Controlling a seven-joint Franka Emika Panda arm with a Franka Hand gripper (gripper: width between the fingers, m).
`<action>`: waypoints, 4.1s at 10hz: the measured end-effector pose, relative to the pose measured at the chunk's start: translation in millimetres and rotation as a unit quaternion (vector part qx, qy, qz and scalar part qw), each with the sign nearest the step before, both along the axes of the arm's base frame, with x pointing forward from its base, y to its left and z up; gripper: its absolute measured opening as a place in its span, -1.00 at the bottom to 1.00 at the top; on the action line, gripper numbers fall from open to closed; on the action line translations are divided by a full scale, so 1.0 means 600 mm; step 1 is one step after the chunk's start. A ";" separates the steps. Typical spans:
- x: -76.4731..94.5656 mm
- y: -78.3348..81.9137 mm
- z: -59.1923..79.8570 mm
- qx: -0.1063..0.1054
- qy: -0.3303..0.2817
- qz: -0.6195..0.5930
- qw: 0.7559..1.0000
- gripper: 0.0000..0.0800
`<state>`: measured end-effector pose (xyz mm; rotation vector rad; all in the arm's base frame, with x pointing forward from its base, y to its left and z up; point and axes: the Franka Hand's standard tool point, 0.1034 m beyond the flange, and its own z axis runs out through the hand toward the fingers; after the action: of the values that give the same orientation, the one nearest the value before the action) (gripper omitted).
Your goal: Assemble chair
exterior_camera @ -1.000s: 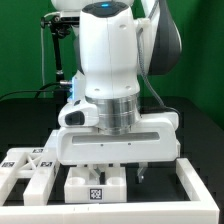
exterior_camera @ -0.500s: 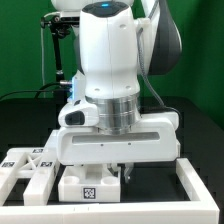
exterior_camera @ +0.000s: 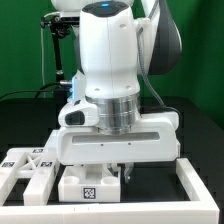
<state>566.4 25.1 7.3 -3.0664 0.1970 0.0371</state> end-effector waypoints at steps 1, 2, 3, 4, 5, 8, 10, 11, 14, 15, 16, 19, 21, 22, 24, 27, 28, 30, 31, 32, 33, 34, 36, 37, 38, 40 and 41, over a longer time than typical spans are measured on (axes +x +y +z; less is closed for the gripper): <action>0.001 0.003 0.001 0.001 -0.001 0.001 1.000 -0.92; 0.012 0.024 0.002 0.004 -0.004 0.009 1.000 -0.92; 0.026 0.040 0.003 0.005 -0.006 0.015 1.000 -0.92; 0.045 0.066 0.004 0.007 -0.013 0.018 1.000 -0.92; 0.058 0.086 0.004 0.008 -0.019 0.026 0.999 -0.92; 0.066 0.130 0.007 0.009 -0.025 0.039 0.999 -0.92; 0.065 0.144 0.007 0.009 -0.026 0.045 0.999 -0.92; 0.064 0.148 0.007 0.009 -0.025 0.047 0.999 -0.92; 0.063 0.157 0.007 0.009 -0.025 0.052 0.998 -0.92; 0.064 0.156 0.008 0.009 -0.026 0.053 0.998 -0.89; 0.067 0.147 0.012 0.006 -0.026 0.052 0.998 -0.89; 0.075 0.125 0.048 0.001 -0.029 0.052 0.998 -0.04; 0.074 0.105 0.101 0.005 -0.032 0.059 0.998 0.57; 0.069 0.094 0.115 0.004 -0.034 0.058 0.998 0.61; 0.044 0.057 0.136 0.000 -0.035 0.057 0.998 0.62; 0.014 0.045 0.132 -0.004 -0.030 0.053 0.998 0.62; 0.014 0.045 0.132 -0.004 -0.030 0.053 0.998 0.62; 0.011 0.042 0.130 -0.004 -0.028 0.052 0.998 0.62; -0.010 0.027 0.120 -0.001 -0.025 0.034 0.999 0.62; -0.043 0.014 0.106 0.002 -0.013 0.019 1.000 0.62; -0.055 0.011 0.101 0.001 -0.009 0.018 1.000 0.62; -0.062 0.011 0.091 -0.001 -0.017 0.018 1.000 0.62; -0.063 0.013 0.094 0.002 0.000 0.020 1.000 0.62; -0.062 0.013 0.094 0.002 -0.001 0.020 1.000 0.62; -0.072 0.015 0.092 0.005 0.028 0.021 0.999 0.62; -0.075 0.017 0.092 0.016 0.105 0.025 0.994 0.62; -0.088 0.016 0.080 0.018 0.142 0.020 0.990 0.62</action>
Offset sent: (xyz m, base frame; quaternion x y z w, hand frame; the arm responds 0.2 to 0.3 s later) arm 0.0442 0.0465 -0.0047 -0.0221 0.0104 -0.0159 0.9996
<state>513.9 35.0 55.2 -3.0156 0.1477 0.4748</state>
